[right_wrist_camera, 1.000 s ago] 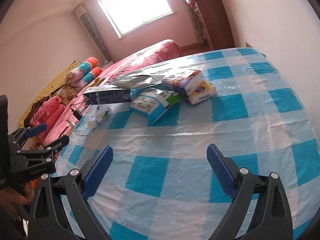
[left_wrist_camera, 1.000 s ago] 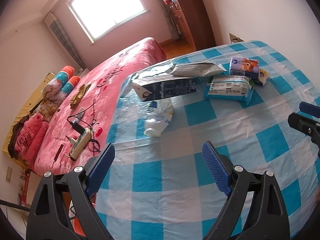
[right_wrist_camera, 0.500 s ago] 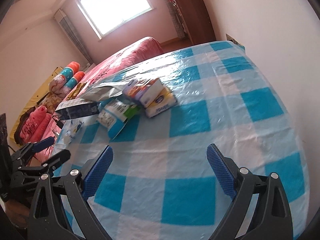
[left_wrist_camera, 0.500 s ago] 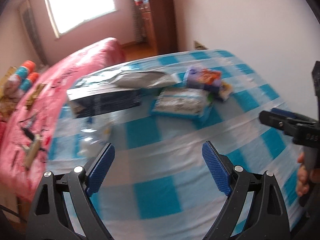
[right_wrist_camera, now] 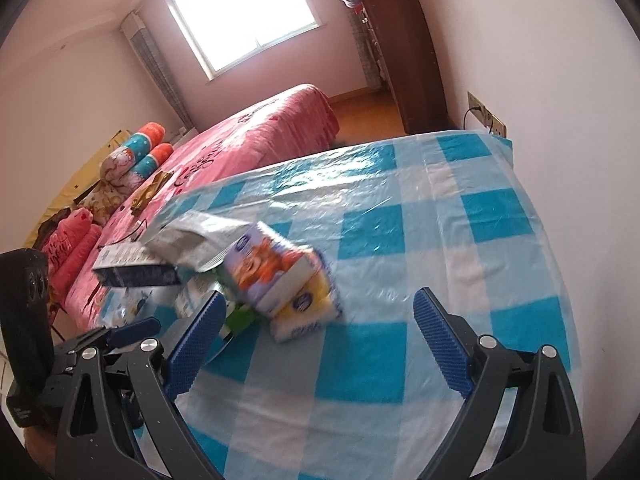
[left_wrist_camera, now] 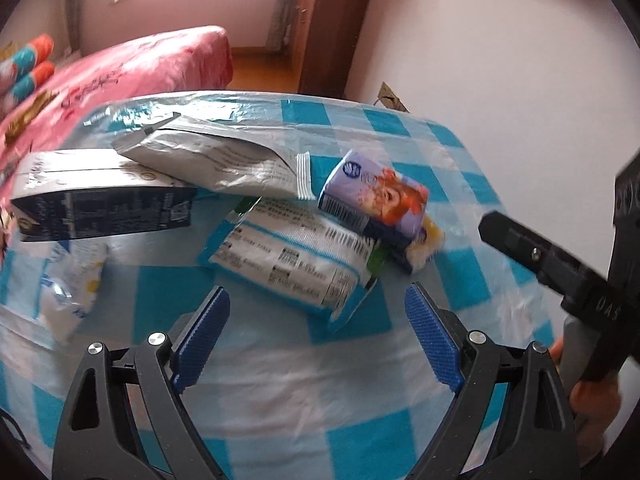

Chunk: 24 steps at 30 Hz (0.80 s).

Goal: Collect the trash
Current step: 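Grasp the white barcode packet with the left tool while the right tool grasps the purple Vinda tissue pack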

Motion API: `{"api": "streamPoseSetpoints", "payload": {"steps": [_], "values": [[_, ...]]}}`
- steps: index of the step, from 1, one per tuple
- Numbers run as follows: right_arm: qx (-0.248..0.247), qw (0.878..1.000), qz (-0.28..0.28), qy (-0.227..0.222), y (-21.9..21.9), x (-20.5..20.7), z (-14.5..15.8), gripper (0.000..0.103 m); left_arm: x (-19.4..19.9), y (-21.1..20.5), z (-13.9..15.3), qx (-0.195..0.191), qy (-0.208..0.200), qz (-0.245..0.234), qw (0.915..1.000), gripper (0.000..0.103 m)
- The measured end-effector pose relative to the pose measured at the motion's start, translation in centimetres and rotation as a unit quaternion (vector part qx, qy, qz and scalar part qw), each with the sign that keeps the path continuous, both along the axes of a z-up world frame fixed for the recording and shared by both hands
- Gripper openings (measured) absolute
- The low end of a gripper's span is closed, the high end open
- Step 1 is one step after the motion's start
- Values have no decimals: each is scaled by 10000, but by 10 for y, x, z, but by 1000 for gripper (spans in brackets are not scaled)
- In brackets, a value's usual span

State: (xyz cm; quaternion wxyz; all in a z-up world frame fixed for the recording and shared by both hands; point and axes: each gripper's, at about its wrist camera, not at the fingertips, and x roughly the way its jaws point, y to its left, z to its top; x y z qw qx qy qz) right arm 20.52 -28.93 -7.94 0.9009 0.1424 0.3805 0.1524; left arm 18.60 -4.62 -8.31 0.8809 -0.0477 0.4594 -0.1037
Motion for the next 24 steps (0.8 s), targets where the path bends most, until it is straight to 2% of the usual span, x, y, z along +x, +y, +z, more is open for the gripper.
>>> {"api": "streamPoseSetpoints", "payload": {"steps": [4, 12, 16, 20, 21, 24], "values": [[-86, 9999, -127, 13, -9, 8, -5, 94, 17, -3, -5, -249, 119, 186, 9994, 90], [-41, 9999, -125, 76, -17, 12, -14, 94, 39, -3, -17, 17, 192, 532, 9984, 89], [-119, 9999, 21, 98, -10, 14, -18, 94, 38, -1, -19, 209, 77, 476, 9986, 88], [-259, 9995, 191, 65, 2, 18, -17, 94, 29, 2, -19, 294, -42, 395, 9988, 72], [-283, 9993, 242, 52, 6, 19, -17, 94, 29, 3, -19, 267, -53, 371, 9989, 66], [-383, 9984, 415, -38, 21, 24, -14, 94, 24, 8, -18, 149, -52, 318, 9994, 57]]}}
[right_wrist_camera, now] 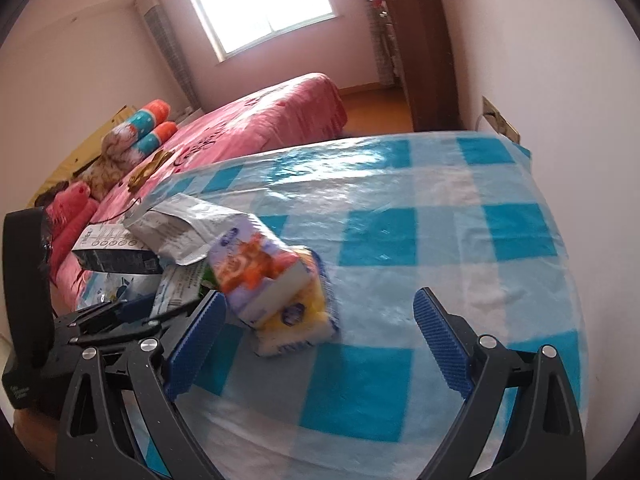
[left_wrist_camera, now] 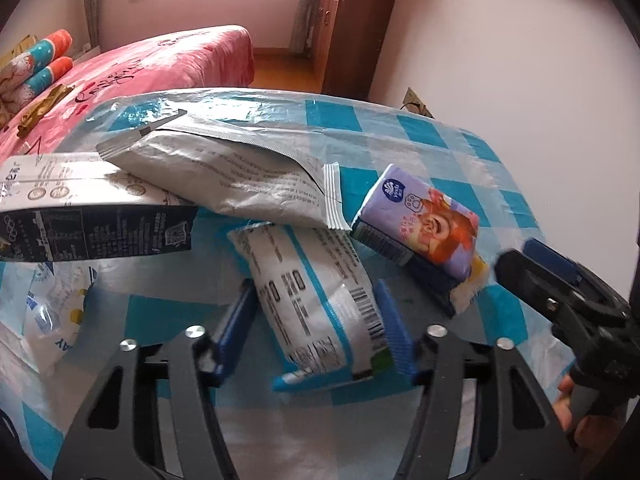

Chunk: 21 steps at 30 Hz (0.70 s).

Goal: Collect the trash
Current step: 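Grasp the white barcode packet with the left tool while the right tool grasps the purple Vinda tissue pack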

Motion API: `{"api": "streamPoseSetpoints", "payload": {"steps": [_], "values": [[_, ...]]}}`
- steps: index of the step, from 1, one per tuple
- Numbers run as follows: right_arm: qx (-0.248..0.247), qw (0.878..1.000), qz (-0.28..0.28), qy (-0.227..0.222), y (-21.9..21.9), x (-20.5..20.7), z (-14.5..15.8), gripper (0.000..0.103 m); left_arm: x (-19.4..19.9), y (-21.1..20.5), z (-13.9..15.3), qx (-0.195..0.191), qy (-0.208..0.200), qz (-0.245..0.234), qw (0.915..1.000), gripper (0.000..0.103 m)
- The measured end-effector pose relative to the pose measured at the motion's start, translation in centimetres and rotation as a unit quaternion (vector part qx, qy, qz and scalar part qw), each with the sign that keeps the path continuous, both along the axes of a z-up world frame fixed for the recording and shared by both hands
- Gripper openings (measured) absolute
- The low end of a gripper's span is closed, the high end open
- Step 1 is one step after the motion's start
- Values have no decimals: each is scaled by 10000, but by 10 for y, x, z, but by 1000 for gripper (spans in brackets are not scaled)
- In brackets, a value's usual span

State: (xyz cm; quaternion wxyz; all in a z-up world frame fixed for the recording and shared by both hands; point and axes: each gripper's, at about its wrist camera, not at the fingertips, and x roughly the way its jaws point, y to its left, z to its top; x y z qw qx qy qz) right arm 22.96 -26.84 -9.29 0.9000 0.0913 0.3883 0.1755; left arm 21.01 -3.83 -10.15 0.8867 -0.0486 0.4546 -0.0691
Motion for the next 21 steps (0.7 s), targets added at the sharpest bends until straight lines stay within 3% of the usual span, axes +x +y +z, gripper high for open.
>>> {"api": "streamPoseSetpoints", "payload": {"steps": [6, 12, 19, 20, 21], "values": [[-316, 9990, 289, -124, 31, 14, 1, 94, -11, 9, 1, -180, -4, -80, 9998, 44], [-997, 9935, 476, -260, 63, 24, -4, 94, -21, 21, 2, -235, -8, -146, 9996, 42], [-1311, 9894, 532, -315, 75, 26, -9, 93, -35, 31, 2, -267, -16, -211, 9994, 42], [-1379, 9886, 533, -300, 77, 27, -9, 92, -36, 32, 2, -270, -15, -213, 9994, 42], [-1430, 9878, 532, -305, 79, 26, -10, 85, -39, 35, 2, -286, -16, -209, 9994, 42]]}}
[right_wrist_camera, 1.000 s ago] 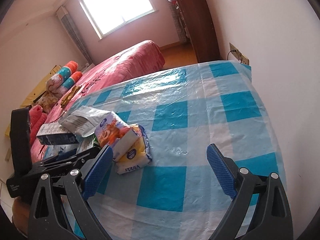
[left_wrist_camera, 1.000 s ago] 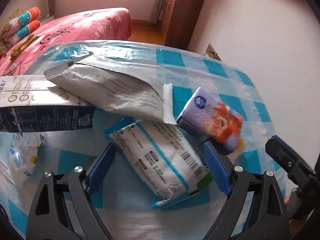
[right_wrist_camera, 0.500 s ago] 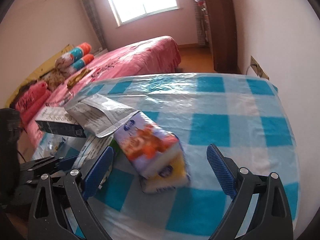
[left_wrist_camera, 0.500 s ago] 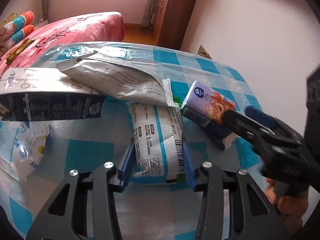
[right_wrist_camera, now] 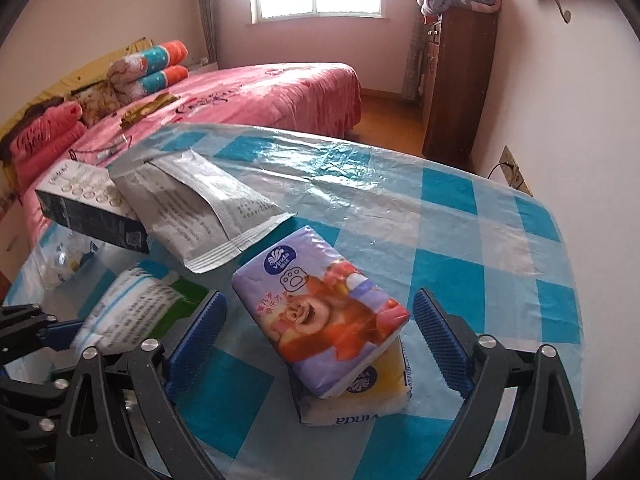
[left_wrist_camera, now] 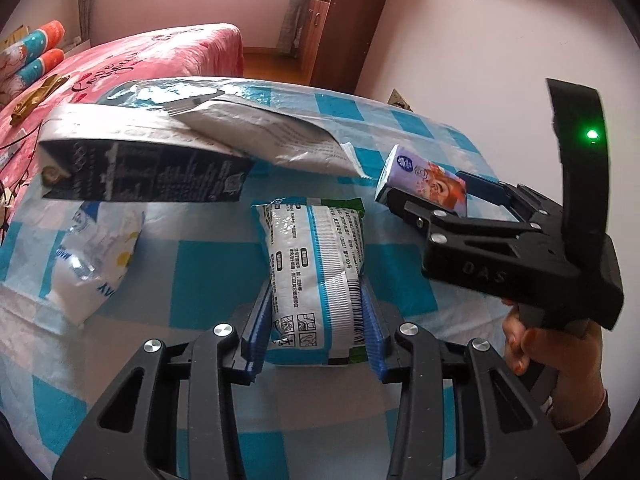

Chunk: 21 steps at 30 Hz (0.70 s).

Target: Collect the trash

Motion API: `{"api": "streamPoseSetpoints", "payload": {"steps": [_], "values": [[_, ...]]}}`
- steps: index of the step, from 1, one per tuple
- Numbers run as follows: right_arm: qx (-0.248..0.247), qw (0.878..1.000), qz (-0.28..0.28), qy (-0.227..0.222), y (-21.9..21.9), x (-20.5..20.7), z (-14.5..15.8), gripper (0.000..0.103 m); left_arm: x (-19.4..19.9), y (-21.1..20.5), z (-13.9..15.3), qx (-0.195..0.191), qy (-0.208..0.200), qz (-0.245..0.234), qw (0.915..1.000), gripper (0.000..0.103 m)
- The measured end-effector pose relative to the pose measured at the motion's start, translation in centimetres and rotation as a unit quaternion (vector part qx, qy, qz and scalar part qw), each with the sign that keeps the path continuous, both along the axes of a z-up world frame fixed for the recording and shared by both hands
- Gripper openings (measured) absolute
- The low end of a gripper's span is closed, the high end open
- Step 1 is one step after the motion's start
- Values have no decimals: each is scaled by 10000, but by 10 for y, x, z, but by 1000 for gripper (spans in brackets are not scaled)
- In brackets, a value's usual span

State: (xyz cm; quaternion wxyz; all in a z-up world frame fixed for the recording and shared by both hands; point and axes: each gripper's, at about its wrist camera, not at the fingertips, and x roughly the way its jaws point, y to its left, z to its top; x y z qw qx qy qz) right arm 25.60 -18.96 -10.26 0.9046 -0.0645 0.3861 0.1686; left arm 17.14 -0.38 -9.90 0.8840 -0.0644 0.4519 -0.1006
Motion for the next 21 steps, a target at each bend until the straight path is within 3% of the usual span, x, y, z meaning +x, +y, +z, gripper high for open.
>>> {"api": "streamPoseSetpoints", "payload": {"steps": [10, 21], "values": [[-178, 9997, -93, -124, 4, -15, 0, 58, -20, 13, 4, 94, -113, -61, 9999, 41], [383, 9991, -185, -10, -12, -49, 3, 53, -43, 20, 4, 58, -116, -226, 9997, 41]]}}
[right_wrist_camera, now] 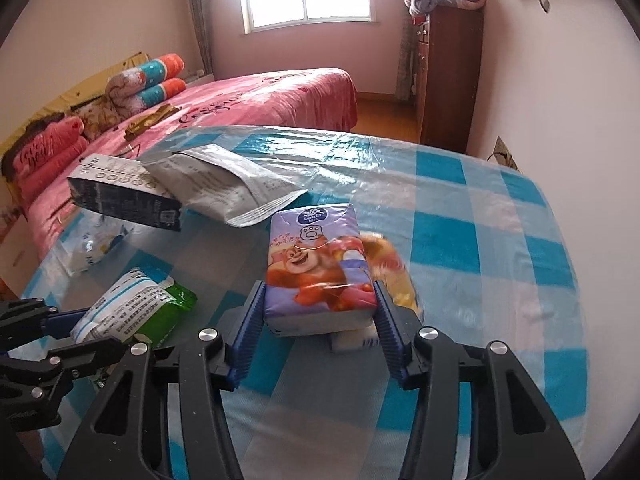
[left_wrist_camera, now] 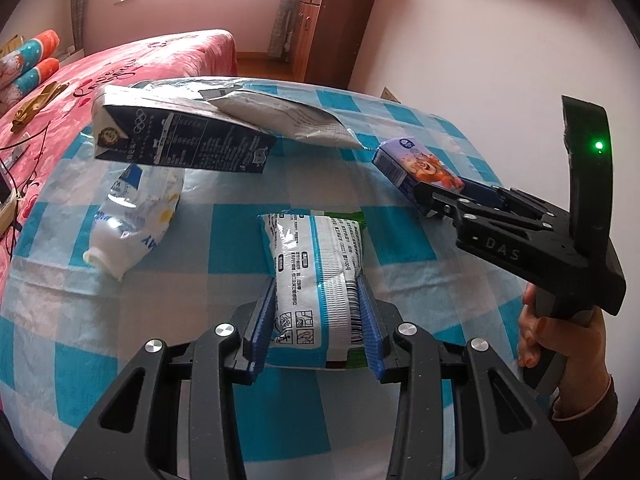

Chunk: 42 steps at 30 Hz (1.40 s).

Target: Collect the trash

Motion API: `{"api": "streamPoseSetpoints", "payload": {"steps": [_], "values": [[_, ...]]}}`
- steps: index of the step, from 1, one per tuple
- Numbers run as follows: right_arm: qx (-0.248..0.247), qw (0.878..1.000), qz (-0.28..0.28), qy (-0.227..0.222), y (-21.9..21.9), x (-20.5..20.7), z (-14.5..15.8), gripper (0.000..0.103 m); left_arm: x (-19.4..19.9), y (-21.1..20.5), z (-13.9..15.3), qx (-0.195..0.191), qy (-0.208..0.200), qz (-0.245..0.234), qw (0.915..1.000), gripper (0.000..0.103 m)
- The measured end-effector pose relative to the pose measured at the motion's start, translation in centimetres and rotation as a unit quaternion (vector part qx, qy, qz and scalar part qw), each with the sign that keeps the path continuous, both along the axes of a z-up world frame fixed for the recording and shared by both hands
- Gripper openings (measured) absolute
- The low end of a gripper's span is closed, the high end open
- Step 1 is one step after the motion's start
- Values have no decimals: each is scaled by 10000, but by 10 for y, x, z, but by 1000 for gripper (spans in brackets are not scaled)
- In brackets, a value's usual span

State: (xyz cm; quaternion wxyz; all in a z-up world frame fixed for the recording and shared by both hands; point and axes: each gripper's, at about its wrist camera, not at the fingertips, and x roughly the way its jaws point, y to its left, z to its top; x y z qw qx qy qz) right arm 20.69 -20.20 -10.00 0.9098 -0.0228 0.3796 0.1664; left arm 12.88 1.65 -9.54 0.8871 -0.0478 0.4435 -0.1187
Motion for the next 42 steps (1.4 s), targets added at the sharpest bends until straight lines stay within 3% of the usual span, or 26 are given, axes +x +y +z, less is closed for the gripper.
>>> {"api": "streamPoseSetpoints", "payload": {"steps": [23, 29, 32, 33, 37, 40, 42], "values": [[479, 9982, 148, 329, 22, -106, 4, 53, -56, 32, 1, -170, 59, -54, 9998, 40], [439, 9976, 215, 492, 28, -140, 0, 54, -76, 34, -3, 111, 16, -249, 9996, 42], [364, 9975, 244, 553, 31, -148, -2, 56, -78, 28, -4, 432, -49, -326, 9985, 53], [357, 9975, 236, 558, 32, -150, -3, 61, -79, 26, -5, 535, -76, -340, 9980, 56], [190, 9984, 190, 488, 39, -145, -2, 71, -72, 16, -10, 845, -163, -395, 9955, 57], [46, 9986, 124, 515, 42, -136, -6, 71, -65, 10, -12, 940, -196, -375, 9947, 56], [-17, 9987, 111, 492, 43, -133, -8, 71, -64, 10, -13, 874, -217, -344, 9953, 50]]}}
